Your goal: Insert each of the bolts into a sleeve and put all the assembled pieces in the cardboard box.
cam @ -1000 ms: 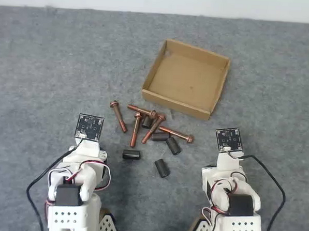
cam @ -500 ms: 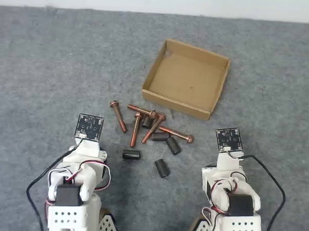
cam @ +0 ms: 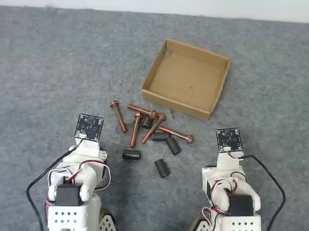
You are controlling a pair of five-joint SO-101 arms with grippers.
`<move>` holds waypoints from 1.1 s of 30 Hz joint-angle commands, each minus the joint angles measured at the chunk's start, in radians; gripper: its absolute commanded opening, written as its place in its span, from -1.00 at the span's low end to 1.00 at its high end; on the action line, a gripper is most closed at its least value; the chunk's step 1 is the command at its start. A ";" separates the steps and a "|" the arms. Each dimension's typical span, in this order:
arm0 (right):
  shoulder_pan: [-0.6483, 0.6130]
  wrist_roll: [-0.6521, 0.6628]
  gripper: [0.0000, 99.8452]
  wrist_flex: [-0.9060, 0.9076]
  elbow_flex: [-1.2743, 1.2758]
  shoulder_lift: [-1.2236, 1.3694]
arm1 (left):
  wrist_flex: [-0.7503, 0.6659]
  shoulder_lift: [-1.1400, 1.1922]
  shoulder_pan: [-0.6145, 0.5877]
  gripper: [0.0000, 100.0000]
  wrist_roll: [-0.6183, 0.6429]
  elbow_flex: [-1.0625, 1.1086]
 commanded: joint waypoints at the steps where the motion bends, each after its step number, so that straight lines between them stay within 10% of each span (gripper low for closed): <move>1: 0.010 -0.006 -0.99 -0.018 0.017 -0.021 | 0.005 -0.021 -0.003 -0.98 -0.008 -0.013; 33: 0.019 -0.005 -0.98 -0.013 -0.026 -0.021 | -0.222 -0.025 0.003 -0.98 -0.008 -0.097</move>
